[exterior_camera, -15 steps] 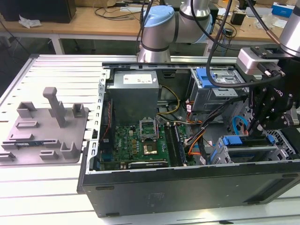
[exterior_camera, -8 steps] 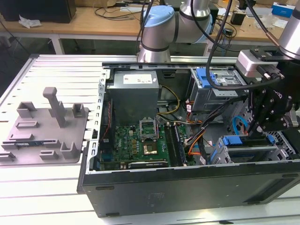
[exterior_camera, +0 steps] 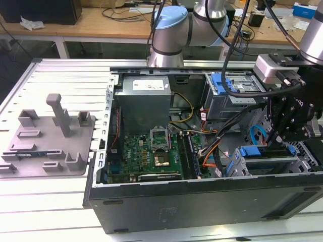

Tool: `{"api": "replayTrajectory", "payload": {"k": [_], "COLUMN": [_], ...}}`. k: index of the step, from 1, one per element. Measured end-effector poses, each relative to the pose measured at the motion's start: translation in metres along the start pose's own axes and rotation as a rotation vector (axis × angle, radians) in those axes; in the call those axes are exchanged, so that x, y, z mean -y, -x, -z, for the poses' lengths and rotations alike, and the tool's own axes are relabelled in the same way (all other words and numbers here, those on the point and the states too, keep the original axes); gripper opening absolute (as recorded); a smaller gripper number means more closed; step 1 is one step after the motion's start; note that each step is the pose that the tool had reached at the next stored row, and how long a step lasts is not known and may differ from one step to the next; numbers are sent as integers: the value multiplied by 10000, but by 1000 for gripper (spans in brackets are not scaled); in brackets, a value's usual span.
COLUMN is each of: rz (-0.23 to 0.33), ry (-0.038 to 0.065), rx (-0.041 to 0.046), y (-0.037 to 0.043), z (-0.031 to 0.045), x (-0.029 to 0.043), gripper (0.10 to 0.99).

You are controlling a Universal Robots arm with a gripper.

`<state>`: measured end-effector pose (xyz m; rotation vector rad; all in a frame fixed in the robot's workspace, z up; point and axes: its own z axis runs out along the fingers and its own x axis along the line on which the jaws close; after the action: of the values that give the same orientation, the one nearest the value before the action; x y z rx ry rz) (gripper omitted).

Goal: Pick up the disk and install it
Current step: 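Insert the second disk wire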

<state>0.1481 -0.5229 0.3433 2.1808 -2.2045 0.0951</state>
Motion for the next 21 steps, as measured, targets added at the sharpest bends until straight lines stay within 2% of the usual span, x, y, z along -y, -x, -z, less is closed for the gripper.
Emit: {"api": "replayTrajectory", "payload": {"k": [11, 21], "rz": [0, 1], "ry": [-1, -1], "rx": [-6, -91], "y": [-3, 16], "z": [39, 42], "x": [1, 0], "gripper": [161, 161]}}
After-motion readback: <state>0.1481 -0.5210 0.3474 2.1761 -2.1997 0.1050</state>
